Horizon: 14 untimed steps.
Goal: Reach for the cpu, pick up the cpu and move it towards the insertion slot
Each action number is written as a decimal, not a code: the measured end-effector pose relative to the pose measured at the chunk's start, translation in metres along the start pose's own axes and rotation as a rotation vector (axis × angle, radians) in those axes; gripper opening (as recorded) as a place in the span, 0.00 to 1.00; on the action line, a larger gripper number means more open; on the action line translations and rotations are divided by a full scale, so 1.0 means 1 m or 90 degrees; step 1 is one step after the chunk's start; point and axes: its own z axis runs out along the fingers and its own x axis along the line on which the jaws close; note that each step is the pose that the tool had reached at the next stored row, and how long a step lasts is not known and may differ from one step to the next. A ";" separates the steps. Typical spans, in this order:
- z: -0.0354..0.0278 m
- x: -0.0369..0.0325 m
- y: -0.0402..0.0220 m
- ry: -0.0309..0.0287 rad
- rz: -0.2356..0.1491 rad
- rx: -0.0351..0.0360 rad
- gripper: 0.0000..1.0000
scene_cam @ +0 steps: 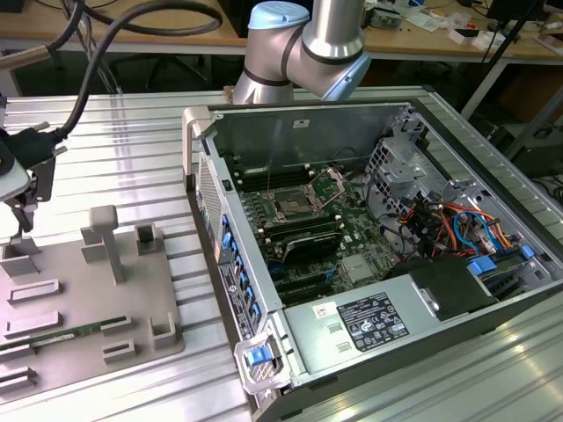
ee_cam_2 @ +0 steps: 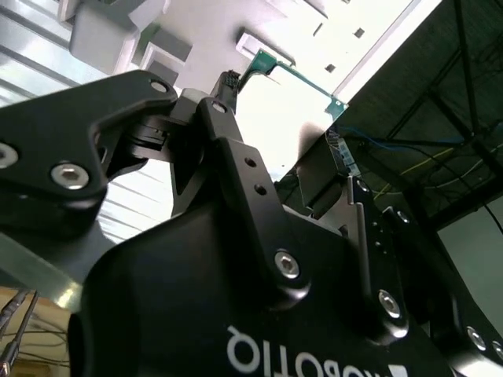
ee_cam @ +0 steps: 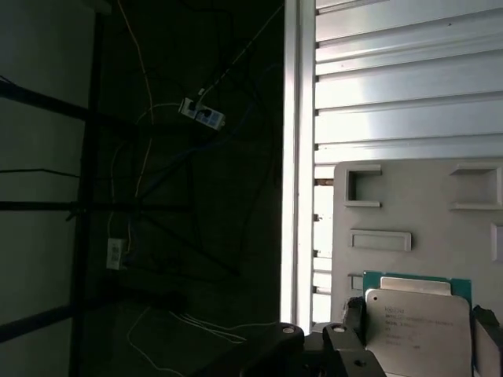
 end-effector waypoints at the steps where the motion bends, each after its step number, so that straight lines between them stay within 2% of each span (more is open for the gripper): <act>1: -0.0016 0.0000 0.0001 0.0000 0.000 0.0000 0.55; 9: -0.0023 -0.0002 0.0002 0.0001 0.000 0.0000 0.55; 14: -0.0024 -0.0061 0.0000 0.0001 0.000 0.0002 0.55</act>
